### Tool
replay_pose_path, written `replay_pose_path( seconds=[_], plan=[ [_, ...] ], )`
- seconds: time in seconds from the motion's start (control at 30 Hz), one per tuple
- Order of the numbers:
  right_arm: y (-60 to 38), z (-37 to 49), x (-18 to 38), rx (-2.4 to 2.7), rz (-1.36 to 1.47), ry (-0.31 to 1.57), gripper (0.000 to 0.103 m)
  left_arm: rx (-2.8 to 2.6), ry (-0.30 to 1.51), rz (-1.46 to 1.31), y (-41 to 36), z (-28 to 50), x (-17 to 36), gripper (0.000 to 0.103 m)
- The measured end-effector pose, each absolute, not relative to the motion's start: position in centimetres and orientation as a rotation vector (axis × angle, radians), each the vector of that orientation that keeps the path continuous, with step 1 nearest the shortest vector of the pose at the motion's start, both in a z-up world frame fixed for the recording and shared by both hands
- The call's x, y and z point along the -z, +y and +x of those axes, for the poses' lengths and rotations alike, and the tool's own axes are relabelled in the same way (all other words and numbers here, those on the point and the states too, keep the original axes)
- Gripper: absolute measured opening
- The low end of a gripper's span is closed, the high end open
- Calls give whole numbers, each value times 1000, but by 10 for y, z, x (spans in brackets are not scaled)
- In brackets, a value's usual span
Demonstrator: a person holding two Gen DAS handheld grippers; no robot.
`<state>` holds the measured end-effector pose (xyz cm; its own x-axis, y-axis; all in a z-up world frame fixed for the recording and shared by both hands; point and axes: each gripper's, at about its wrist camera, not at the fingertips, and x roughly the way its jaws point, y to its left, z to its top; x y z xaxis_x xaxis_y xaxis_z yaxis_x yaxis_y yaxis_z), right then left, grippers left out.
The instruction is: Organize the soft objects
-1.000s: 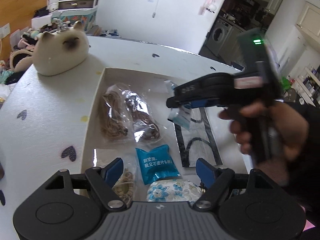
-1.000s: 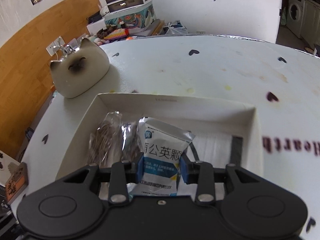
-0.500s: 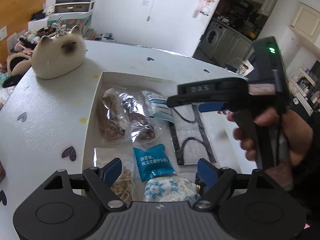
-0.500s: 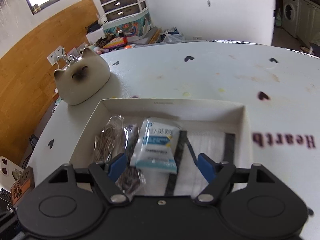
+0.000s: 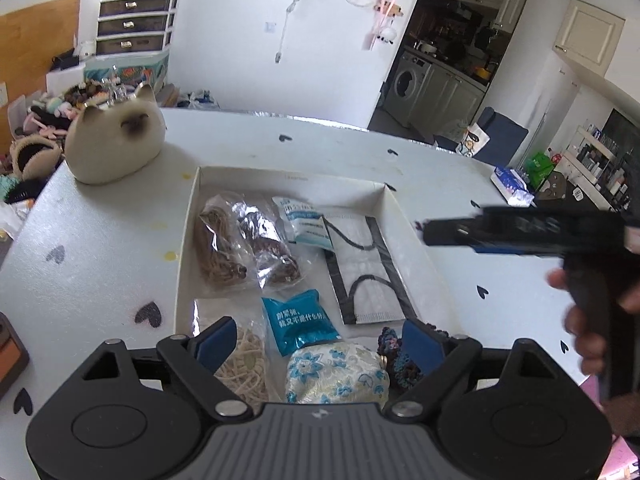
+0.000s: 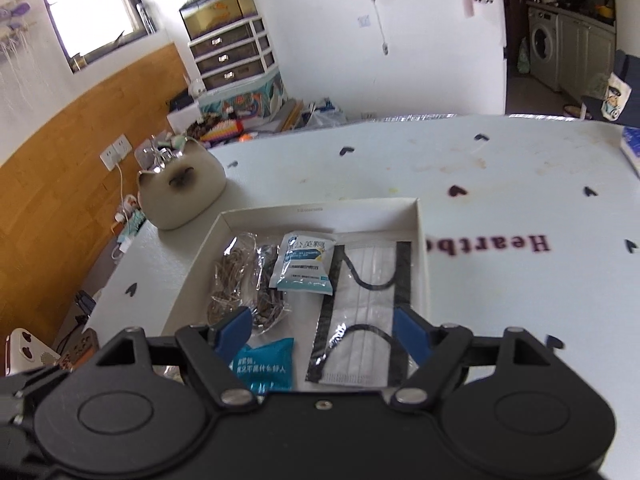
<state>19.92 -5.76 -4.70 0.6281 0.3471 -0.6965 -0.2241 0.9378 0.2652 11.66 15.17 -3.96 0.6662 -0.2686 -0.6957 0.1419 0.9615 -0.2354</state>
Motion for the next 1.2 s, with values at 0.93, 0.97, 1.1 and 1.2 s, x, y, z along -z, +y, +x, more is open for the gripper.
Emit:
replay_pose_path(
  seconds=[0.93,0.97,1.1,1.2],
  plan=[
    [-136,90,92,-306,72,436,103,59,481,-31,113,53,78,103],
    [-137,85,95,-305,69,425,103,53,474,-20,111,49,80,103],
    [-140,75,103,-297,76,418,103,30,462,-14,107,37,86,103],
    [-140,63,108,-268,49,410,103,24,459,-27,108,26,86,103]
  ],
)
